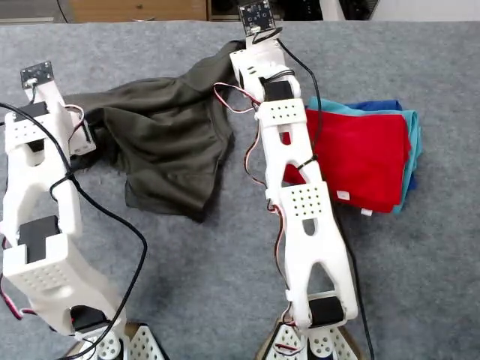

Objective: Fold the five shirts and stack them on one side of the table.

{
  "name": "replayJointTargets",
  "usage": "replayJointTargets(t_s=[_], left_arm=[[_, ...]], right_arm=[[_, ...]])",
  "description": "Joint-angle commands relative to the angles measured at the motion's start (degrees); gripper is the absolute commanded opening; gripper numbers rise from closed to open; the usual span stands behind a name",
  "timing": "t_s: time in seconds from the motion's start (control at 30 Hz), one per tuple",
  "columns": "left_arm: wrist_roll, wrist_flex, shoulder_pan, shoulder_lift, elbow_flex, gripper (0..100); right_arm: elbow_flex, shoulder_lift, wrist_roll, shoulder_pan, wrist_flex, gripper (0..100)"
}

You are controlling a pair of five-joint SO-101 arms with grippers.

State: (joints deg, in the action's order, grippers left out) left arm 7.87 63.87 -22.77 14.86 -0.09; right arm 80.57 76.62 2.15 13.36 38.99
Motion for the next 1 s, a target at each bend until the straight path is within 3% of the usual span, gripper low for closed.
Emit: replayJointTargets(t_s=[0.0, 0.2, 0.63, 0.83, 0.97], left_arm=[[2.81, -0.7, -1.76, -1.8, -1.85, 17], [4.66, -4.48, -1.85, -1.71, -1.49, 17], [4.13, -4.22, 0.7, 6.55, -3.34, 17], [4.04, -4.13, 0.79, 6.37, -7.03, 2], [4.04, -4.04, 0.88, 6.46, -7.38, 2]], right_arm=[[2.95, -0.84, -0.26, -0.22, -1.14, 0.2], [2.95, -0.84, -0.26, -0.22, -1.14, 0.2], [2.95, -0.84, -0.26, -0.4, -1.14, 0.2], [2.95, -0.84, -0.26, -0.4, -1.14, 0.2], [2.95, -0.84, -0.26, -0.4, -1.14, 0.2]])
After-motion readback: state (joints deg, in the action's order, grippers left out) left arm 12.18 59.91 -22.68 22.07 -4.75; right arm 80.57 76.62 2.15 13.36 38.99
